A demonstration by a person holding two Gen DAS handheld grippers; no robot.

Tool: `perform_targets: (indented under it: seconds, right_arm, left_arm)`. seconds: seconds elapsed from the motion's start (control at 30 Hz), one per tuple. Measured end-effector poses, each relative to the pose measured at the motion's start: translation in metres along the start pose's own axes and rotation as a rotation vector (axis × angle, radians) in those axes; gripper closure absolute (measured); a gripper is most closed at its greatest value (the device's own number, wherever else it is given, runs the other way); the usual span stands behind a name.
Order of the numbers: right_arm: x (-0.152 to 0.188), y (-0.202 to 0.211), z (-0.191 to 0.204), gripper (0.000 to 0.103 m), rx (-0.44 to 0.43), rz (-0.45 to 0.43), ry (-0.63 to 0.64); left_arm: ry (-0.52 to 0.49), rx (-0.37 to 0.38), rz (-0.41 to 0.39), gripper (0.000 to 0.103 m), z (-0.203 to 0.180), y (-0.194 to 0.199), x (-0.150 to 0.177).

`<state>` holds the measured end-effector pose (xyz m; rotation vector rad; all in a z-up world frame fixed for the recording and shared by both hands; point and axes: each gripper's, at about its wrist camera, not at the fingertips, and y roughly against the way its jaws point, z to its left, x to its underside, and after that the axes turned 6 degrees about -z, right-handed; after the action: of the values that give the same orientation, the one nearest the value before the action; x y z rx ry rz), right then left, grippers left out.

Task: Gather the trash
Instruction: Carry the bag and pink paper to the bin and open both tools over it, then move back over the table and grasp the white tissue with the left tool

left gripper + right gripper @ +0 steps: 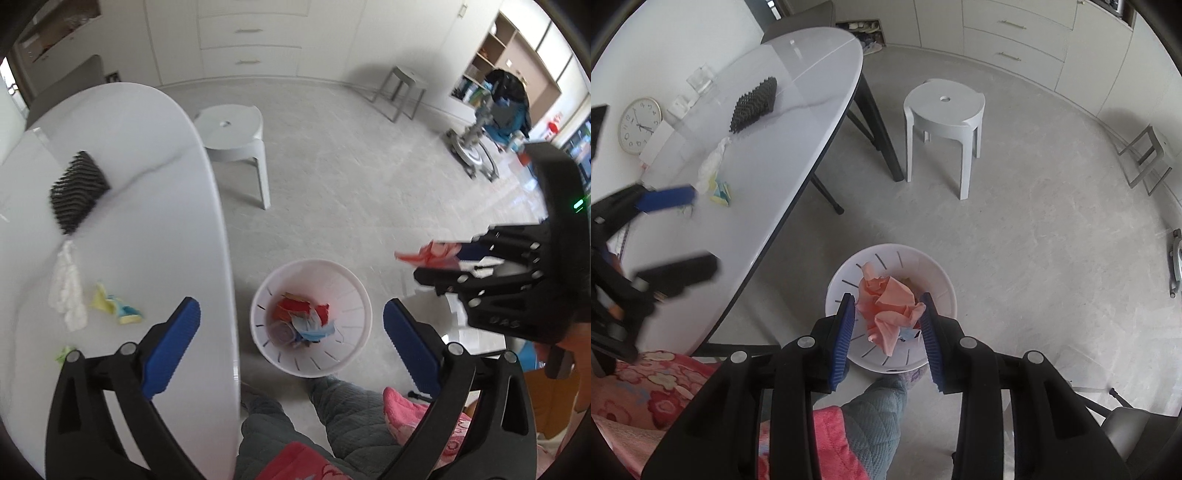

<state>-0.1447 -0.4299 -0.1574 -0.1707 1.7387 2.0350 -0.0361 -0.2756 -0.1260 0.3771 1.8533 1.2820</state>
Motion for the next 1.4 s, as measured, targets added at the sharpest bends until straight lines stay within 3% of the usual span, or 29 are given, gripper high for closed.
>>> perform_targets:
  seconds: [0.17, 0.27, 0.33, 0.43, 0.63, 1.0, 1.4]
  right_arm:
    - [0.002, -0.023, 0.013, 0.060, -0.003, 0.040, 0.026]
    - [0.001, -0.036, 0.021, 0.026, 0.000, 0.061, 0.031]
    - [-0.003, -0.037, 0.025, 0.011, 0.012, 0.058, 0.023]
    - [-0.011, -0.029, 0.027, 0.003, 0.034, 0.021, 0.002]
    - [-0.029, -0.018, 0.027, 0.003, 0.064, -0.021, -0.039]
    - [-0.046, -0.016, 0.049, 0.003, 0.059, -0.031, 0.010]
    - [-0.123, -0.032, 0.109, 0.003, 0.006, -0.076, 0.170]
  left_arm:
    - [0.031, -0.026, -0.021, 0.008, 0.016, 0.017, 0.005]
    - [0.054, -0.043, -0.020, 0.008, 0.024, 0.019, 0.006]
    - [0.068, -0.052, -0.022, 0.008, 0.029, 0.022, 0.007]
    - [0.080, -0.068, -0.029, 0.008, 0.036, 0.026, 0.010]
    - [0.118, -0.086, -0.041, 0.008, 0.052, 0.031, 0.014]
    - [0.207, -0.155, -0.068, 0.008, 0.097, 0.036, 0.022]
    - [0.358, -0.363, -0.054, 0.008, 0.215, 0.000, 0.010]
